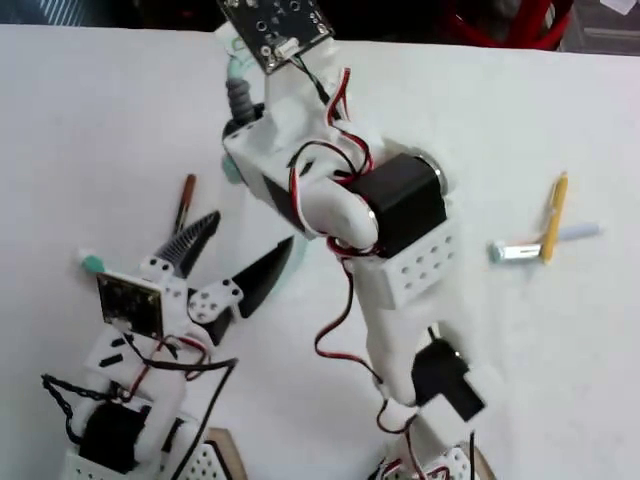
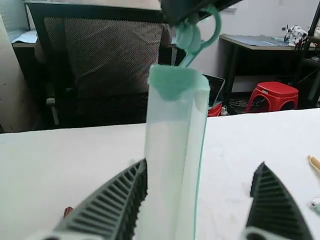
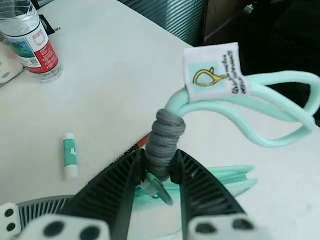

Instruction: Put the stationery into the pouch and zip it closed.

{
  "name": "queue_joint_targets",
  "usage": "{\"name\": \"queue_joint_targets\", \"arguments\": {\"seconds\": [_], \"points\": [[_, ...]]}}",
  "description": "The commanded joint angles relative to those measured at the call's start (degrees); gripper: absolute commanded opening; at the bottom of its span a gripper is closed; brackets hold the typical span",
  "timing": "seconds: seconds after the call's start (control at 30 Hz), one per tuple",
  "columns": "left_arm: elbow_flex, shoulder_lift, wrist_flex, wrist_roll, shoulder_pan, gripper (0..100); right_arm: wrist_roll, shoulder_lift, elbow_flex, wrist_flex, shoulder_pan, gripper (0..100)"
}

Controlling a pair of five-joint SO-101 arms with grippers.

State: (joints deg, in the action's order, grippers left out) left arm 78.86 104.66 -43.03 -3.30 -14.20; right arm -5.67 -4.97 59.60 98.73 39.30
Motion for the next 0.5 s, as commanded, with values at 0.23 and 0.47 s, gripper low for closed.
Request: {"name": "queue_joint_targets", "arguments": {"seconds": [0.23,0.47], "points": [[3.6,-0.22,2.9,0.53,-4.35,26,-0.97,11.3,-12.31,-0.22,3.74,1.8],[3.69,-0.13,2.37,0.53,-4.35,13,-1.05,12.44,-17.49,-0.22,4.88,1.8]]}}
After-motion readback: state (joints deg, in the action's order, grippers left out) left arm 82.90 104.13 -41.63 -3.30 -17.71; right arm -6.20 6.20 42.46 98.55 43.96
